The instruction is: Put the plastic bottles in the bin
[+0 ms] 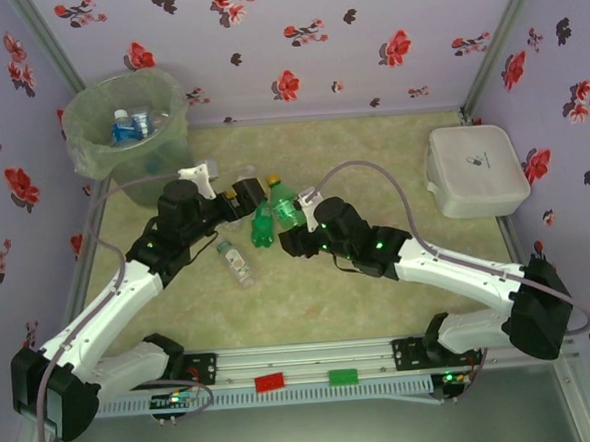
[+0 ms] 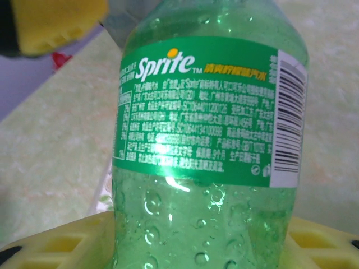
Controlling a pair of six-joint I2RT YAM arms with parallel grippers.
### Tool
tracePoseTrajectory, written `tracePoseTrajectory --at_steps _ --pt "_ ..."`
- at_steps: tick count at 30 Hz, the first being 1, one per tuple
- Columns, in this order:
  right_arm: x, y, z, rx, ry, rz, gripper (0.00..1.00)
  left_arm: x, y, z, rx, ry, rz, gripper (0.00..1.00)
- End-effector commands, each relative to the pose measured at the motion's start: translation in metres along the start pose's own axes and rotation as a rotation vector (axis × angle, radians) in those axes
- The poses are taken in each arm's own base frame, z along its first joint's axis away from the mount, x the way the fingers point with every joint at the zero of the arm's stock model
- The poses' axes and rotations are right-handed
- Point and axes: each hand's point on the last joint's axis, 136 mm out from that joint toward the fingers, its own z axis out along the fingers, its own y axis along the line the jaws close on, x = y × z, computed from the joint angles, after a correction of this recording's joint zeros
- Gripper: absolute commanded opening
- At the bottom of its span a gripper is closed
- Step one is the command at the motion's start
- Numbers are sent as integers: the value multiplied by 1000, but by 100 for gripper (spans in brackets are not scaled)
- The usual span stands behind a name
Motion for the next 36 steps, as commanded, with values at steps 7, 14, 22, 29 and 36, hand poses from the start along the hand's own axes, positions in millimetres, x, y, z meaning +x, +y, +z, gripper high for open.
tracePoseTrajectory --at_steps 7,14,22,29,36 --pt "-51 36 7 -166 -183 -53 40 1 -24 8 57 -26 -35 100" --pt "-56 35 16 -158 -222 -67 41 13 -13 15 41 -16 -84 100" --pt "-56 37 28 -160 -222 -86 42 15 -15 16 50 -21 -92 88" --pt "-59 41 39 -179 -223 -90 43 16 -12 17 55 -38 -109 65" --pt "-59 44 42 -192 -218 -81 51 8 -12 12 39 -68 -92 52"
